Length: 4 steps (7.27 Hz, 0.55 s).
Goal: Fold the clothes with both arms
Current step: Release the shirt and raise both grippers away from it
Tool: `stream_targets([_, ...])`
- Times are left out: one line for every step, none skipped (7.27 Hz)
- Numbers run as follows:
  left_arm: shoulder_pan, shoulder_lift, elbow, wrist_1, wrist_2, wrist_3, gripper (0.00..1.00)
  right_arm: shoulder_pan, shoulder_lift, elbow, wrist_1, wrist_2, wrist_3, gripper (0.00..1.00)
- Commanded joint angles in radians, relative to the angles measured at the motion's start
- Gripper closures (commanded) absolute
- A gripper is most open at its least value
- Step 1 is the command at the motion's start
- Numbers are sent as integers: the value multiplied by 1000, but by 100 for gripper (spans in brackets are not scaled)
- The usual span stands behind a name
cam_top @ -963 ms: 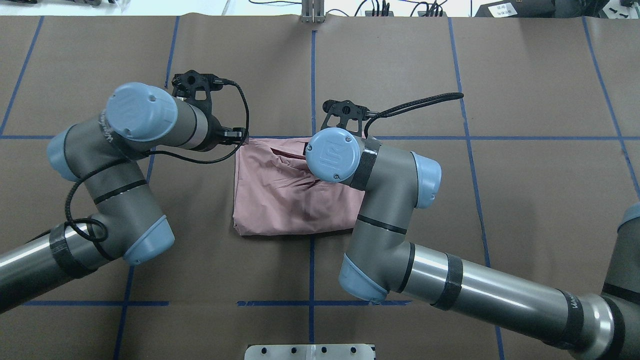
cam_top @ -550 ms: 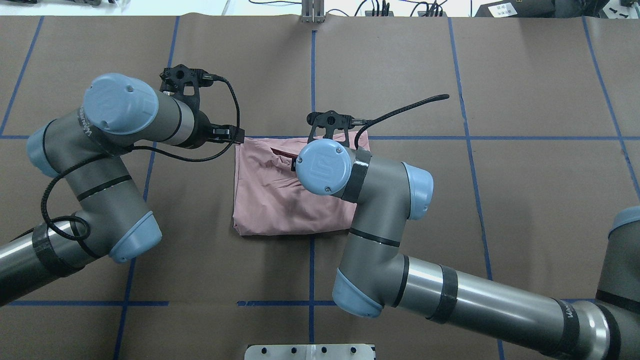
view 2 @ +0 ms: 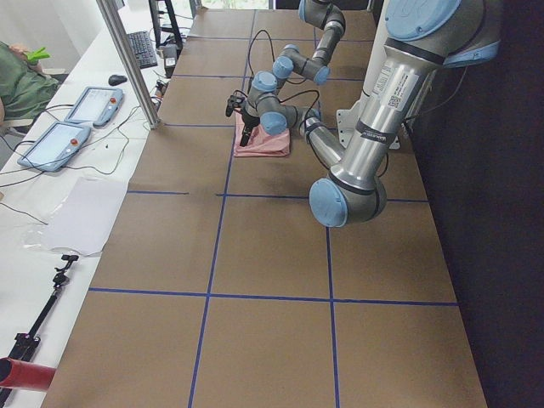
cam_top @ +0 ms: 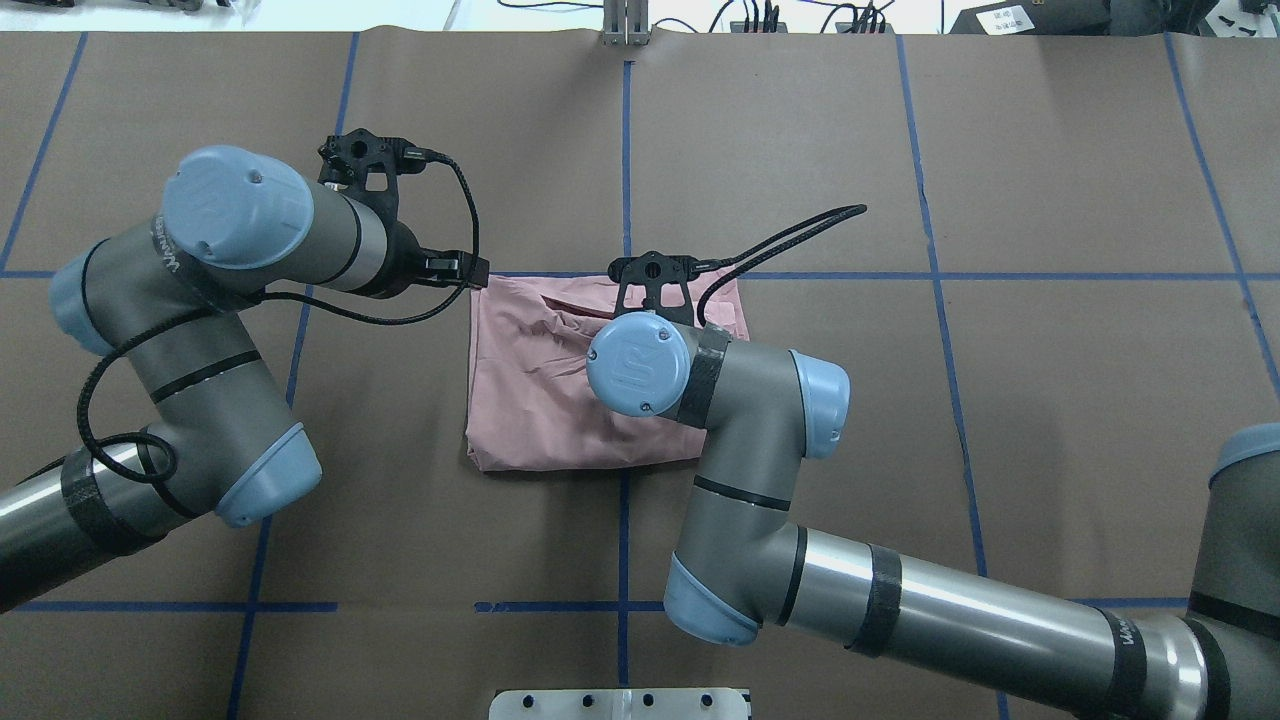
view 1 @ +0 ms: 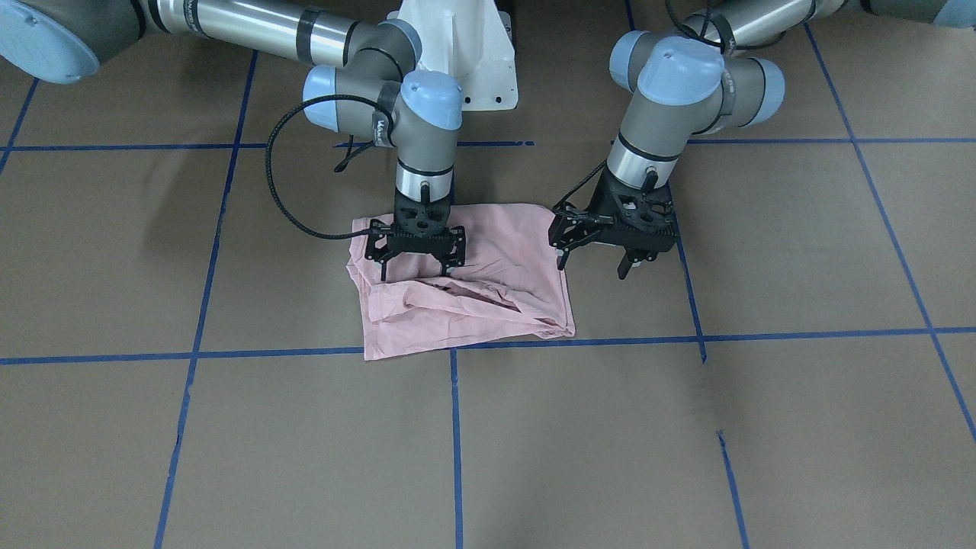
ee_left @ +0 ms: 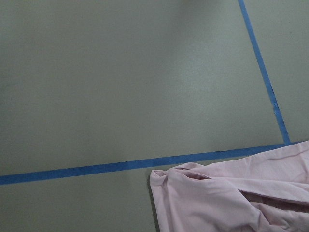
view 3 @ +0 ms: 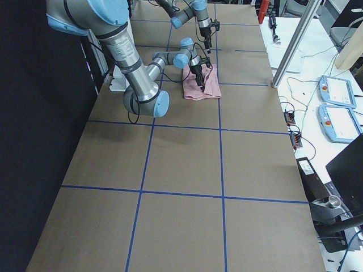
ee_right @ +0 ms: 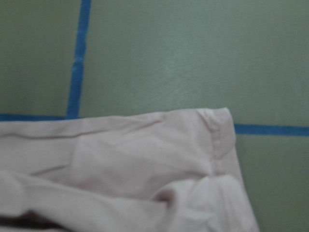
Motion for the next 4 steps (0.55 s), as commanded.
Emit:
stream_targets([2,-3,0,0,0,-9,0,110,8,-91,5,-2,-147,0])
stream_targets([5,-3,0,0,0,-23,0,168,11,-131,6,13,-242,0])
stream_targets([5,-1,1,0,0,-24,0,217,11,-144,9,68,-325,0])
stream_targets([6,0,4,0,0,-24,0,254,8,-144,75,157,-356,0])
